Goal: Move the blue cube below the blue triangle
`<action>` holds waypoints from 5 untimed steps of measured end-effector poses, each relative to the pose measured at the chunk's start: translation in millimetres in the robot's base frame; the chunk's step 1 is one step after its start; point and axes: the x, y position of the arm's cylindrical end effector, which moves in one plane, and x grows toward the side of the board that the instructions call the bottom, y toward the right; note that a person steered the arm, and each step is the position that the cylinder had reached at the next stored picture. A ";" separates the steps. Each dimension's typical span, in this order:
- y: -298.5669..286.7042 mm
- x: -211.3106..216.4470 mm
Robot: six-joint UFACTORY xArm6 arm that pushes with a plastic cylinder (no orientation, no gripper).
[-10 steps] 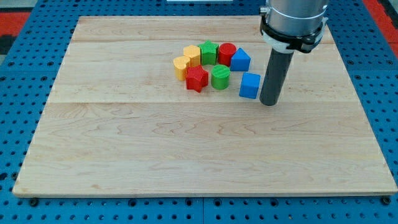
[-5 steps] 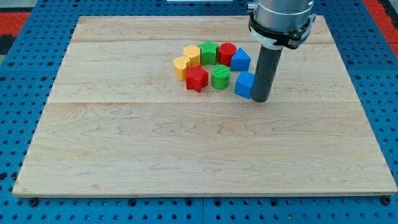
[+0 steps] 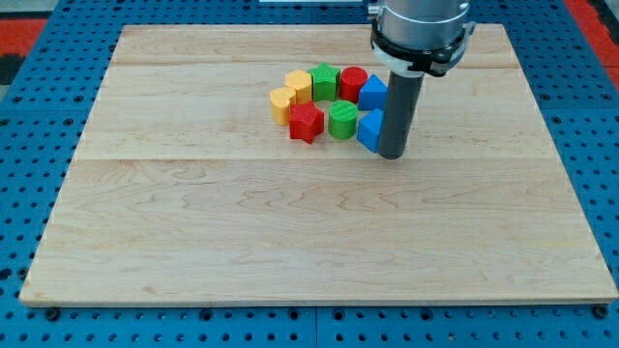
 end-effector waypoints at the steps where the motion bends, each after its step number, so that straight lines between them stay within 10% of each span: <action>1: -10.7 10.7; 5: -11.9 -4.7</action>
